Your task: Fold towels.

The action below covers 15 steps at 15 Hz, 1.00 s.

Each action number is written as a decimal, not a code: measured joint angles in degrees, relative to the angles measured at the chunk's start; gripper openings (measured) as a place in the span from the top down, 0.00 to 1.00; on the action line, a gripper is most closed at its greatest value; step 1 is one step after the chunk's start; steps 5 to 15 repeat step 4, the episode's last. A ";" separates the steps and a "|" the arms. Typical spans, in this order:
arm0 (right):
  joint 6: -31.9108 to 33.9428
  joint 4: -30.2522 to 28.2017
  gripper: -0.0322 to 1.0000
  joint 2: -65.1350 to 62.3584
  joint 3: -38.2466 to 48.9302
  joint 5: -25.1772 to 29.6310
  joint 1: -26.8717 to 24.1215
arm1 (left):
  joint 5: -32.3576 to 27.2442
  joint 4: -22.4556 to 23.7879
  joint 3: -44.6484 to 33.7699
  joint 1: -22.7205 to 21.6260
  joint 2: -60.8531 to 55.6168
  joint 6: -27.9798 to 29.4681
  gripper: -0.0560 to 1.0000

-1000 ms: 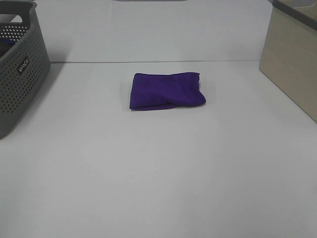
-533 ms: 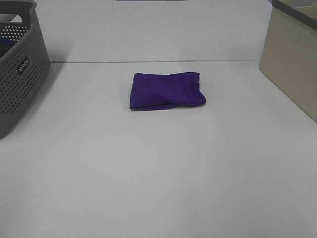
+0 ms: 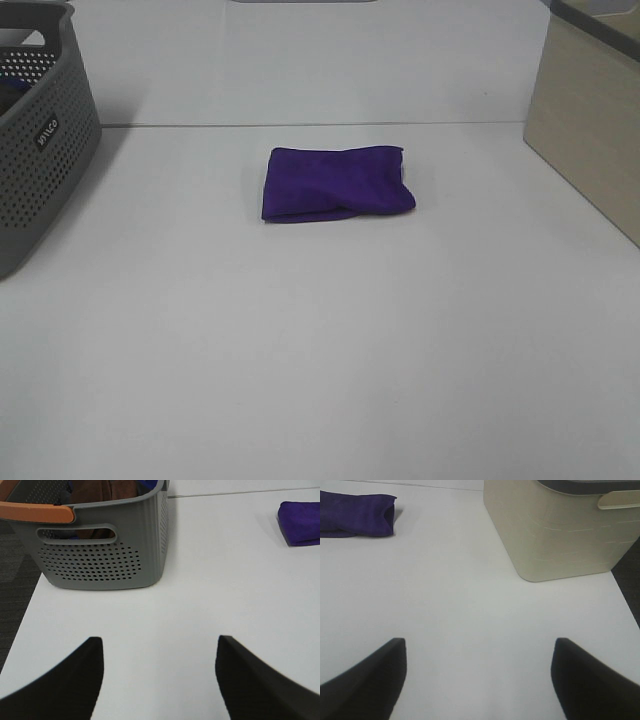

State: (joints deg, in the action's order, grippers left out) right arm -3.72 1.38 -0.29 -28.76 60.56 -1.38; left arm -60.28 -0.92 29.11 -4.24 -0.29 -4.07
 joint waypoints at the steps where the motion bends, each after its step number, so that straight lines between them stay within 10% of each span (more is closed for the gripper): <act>1: 0.00 0.00 0.21 0.00 0.00 0.00 0.00 | 0.00 0.00 0.00 0.00 0.00 0.00 0.38; 15: 0.00 0.00 0.21 0.00 0.00 0.00 0.00 | 0.00 0.00 0.00 0.00 0.00 0.00 0.38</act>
